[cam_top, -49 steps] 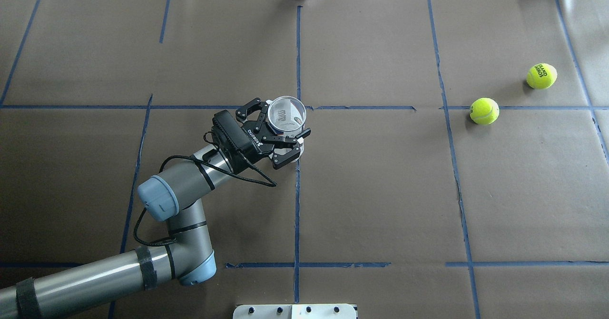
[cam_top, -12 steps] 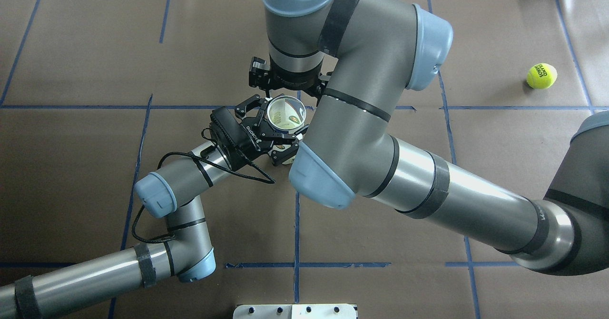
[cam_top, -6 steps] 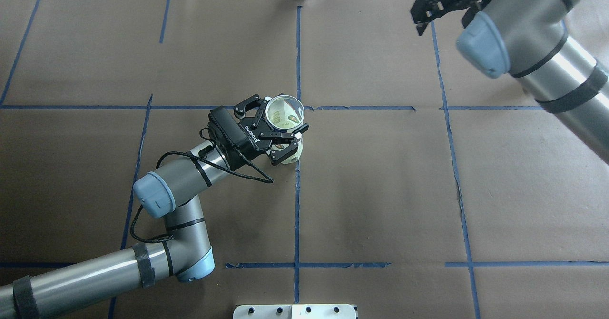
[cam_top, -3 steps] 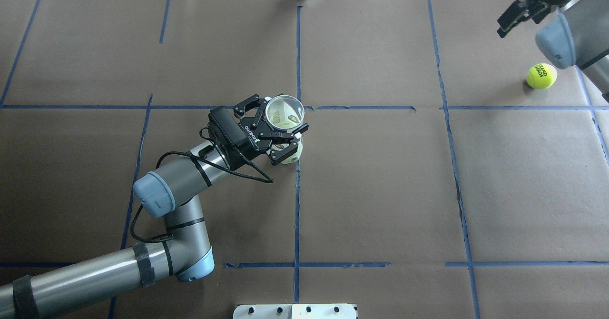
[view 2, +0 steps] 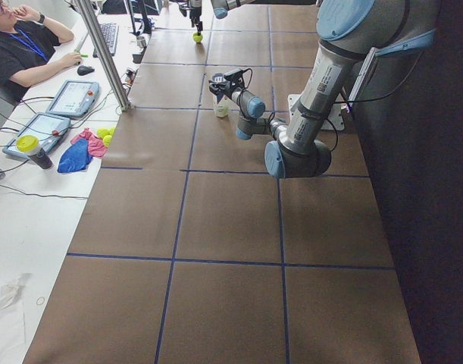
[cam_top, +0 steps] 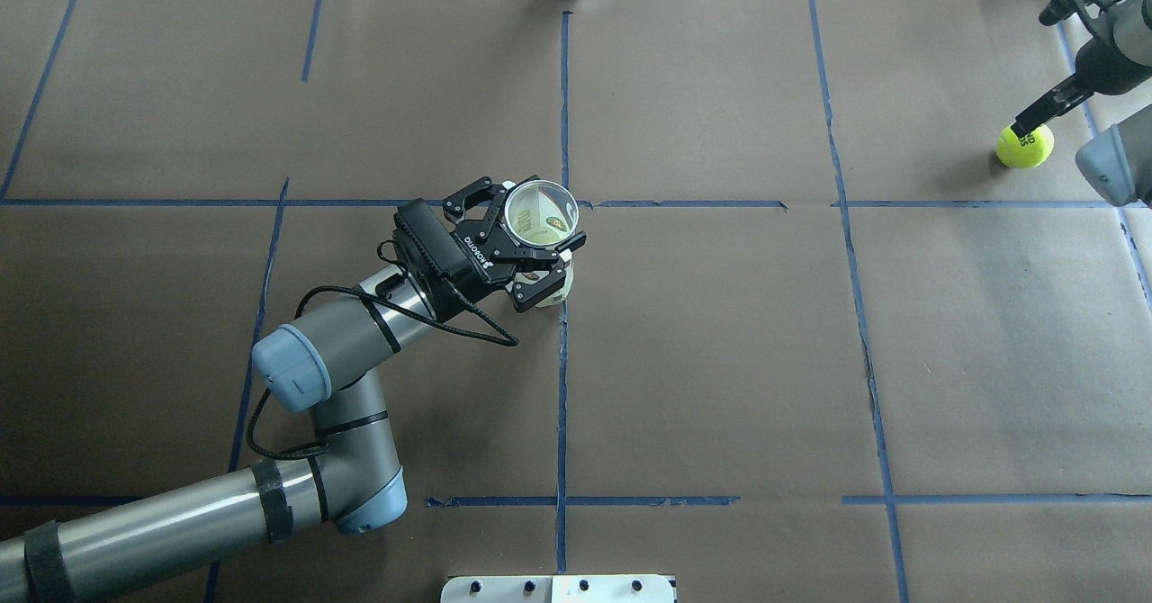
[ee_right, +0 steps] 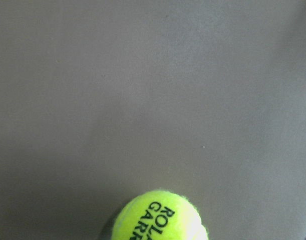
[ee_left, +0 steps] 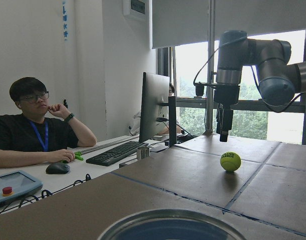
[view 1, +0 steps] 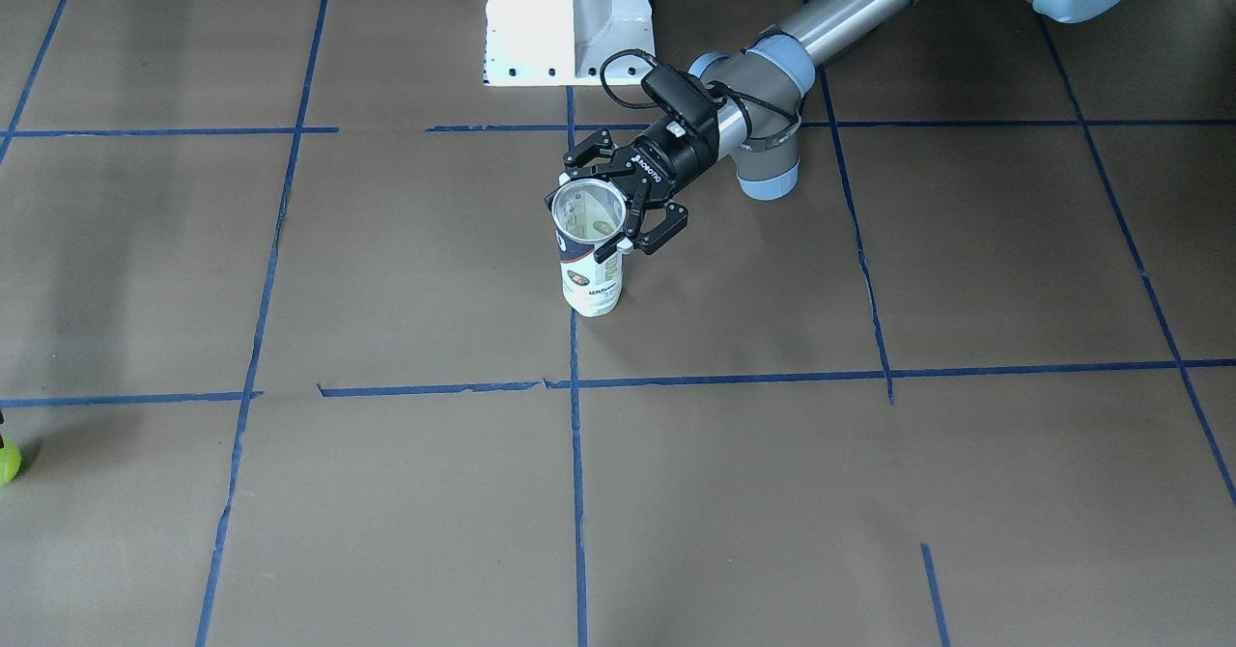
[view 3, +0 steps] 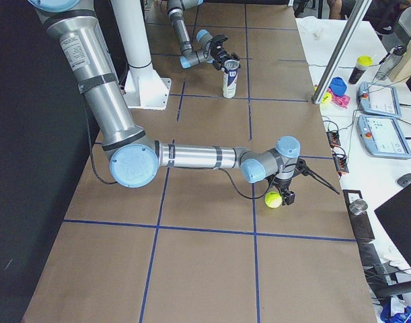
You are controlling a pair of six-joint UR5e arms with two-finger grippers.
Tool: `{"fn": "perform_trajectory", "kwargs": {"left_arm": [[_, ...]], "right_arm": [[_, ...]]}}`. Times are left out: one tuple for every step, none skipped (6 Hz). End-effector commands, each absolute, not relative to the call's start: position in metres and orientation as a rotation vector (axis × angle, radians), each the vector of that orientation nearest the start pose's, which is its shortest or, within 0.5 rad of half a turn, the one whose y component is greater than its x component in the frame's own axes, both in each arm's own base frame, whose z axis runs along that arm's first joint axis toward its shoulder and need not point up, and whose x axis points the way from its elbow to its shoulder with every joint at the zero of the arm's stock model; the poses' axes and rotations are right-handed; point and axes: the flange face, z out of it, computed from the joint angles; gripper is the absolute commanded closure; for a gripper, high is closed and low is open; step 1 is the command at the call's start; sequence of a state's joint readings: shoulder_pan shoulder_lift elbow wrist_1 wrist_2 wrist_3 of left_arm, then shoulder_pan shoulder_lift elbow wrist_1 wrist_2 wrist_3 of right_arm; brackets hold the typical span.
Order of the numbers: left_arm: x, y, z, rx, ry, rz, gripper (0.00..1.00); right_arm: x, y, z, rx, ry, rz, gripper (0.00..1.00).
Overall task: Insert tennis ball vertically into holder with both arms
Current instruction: 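Move the right gripper to the second yellow ball and grasp it, then carry the second ball over the can's opening with the right gripper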
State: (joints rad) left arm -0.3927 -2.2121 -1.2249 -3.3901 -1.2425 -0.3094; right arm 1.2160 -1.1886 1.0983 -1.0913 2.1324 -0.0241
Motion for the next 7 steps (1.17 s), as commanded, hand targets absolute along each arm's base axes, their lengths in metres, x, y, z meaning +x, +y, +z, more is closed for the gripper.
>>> {"fn": "perform_trajectory", "kwargs": {"left_arm": [[0.545, -0.405, 0.255, 1.662, 1.264, 0.181, 0.14], [0.545, -0.405, 0.256, 1.661, 1.262, 0.183, 0.14], [0.545, -0.405, 0.256, 1.662, 1.262, 0.183, 0.14], [0.545, -0.405, 0.256, 1.662, 1.262, 0.183, 0.14], [0.545, -0.405, 0.256, 1.662, 1.261, 0.184, 0.14], [0.545, -0.405, 0.256, 1.662, 1.261, 0.184, 0.14], [0.545, -0.404, 0.256, 1.662, 1.263, 0.184, 0.14]], "right_arm": [[-0.185, -0.653, 0.652, 0.252, -0.571, -0.502, 0.01], [-0.188, -0.654, 0.651, 0.256, -0.558, -0.505, 0.04], [-0.188, -0.654, 0.651, 0.255, -0.558, -0.502, 0.62], [-0.189, -0.657, 0.642, 0.268, -0.564, -0.498, 0.91], [-0.185, -0.663, 0.607, 0.314, -0.601, -0.471, 0.97], [-0.184, -0.662, 0.561, 0.335, -0.703, -0.4, 0.97], [-0.186, -0.657, 0.506, 0.352, -0.783, -0.301, 0.97]]}}
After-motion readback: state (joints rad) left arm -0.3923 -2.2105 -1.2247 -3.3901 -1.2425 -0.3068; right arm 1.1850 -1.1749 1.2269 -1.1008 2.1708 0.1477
